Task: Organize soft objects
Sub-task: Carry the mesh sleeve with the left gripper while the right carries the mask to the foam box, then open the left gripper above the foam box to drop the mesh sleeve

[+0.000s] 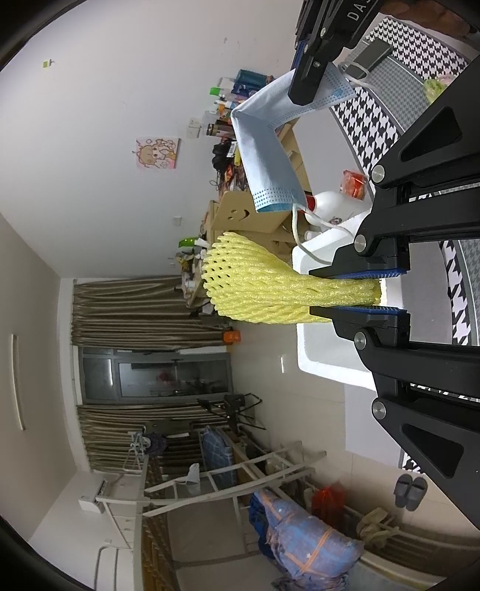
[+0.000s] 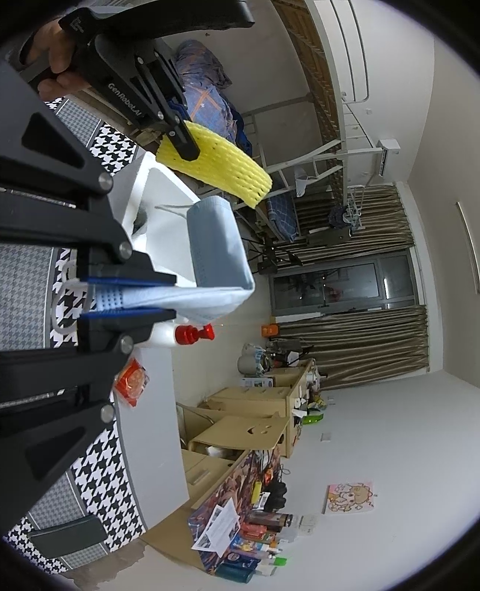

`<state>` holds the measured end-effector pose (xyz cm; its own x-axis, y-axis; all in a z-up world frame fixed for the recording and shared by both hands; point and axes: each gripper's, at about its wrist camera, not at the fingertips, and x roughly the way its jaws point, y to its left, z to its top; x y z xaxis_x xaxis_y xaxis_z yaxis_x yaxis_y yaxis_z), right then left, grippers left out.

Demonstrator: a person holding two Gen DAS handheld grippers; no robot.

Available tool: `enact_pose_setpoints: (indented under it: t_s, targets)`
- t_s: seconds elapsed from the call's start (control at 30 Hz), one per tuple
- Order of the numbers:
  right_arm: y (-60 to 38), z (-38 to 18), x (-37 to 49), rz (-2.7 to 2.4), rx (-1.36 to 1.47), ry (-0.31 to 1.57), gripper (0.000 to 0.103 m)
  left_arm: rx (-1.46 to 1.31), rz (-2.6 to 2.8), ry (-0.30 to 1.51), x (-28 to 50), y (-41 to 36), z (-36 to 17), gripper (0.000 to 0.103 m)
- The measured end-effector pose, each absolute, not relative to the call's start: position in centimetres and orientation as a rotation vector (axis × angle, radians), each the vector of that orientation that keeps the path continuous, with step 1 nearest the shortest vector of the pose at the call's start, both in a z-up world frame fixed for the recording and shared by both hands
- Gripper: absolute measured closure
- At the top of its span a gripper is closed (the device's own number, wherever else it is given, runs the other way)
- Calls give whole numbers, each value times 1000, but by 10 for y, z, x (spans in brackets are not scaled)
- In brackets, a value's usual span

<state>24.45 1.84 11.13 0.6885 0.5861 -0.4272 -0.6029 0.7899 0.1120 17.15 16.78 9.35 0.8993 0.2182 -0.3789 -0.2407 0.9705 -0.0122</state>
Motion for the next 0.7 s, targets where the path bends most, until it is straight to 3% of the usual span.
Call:
enact_pose_setpoints:
  t_s: [0.7]
  targets:
    - [39, 111, 265, 635, -69, 482, 89, -81, 266, 482, 220, 202, 71, 91]
